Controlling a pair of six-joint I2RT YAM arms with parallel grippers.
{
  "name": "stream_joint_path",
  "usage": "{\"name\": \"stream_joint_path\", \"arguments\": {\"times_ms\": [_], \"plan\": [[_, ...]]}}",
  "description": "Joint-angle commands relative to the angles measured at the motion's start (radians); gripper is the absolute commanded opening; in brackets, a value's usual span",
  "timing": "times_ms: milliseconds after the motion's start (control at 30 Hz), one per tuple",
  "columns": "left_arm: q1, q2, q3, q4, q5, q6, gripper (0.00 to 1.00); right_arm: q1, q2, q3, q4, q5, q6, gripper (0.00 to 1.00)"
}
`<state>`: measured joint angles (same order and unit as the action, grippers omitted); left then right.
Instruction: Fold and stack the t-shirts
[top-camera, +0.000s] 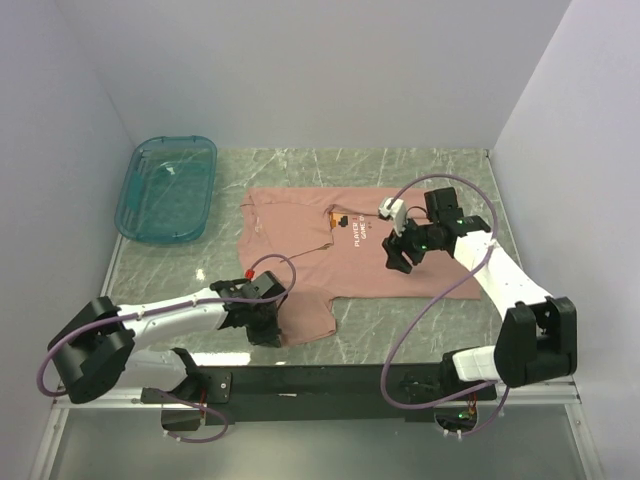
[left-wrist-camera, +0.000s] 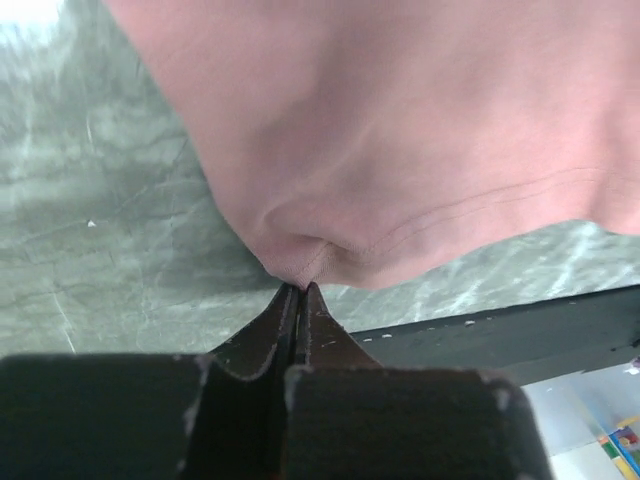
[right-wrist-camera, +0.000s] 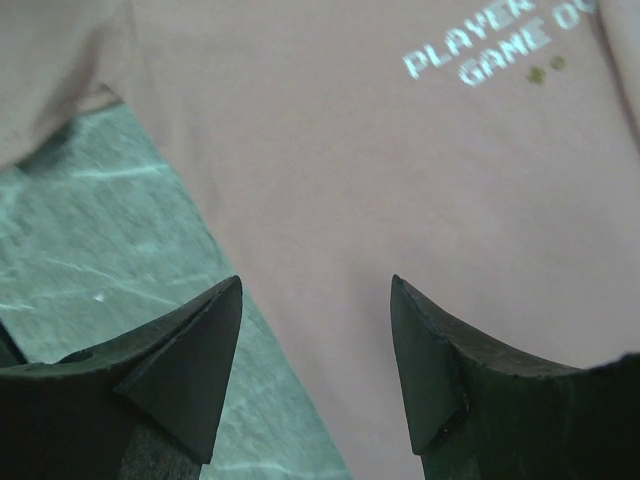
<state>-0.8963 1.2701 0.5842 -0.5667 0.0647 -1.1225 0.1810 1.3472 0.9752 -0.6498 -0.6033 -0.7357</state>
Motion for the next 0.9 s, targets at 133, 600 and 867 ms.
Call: {"name": "stream_joint_path", "arguments": {"times_ms": [133,600,867], "plan": [[-0.003,-0.173,-0.009,0.109,0.023,0.11,0.0,-0.175,-0.141,-0.001,-0.231,0.238,-0.209,0.67],[-0.003,-0.256,0.037,0.183,0.033,0.184,0.0,-0.521,-0.234,-0.234,-0.312,0.263,-0.807,0.62],[-0.003,-0.267,0.029,0.274,0.066,0.194,0.01,-0.621,-0.059,-0.237,-0.16,0.267,-0.841,0.61]]}}
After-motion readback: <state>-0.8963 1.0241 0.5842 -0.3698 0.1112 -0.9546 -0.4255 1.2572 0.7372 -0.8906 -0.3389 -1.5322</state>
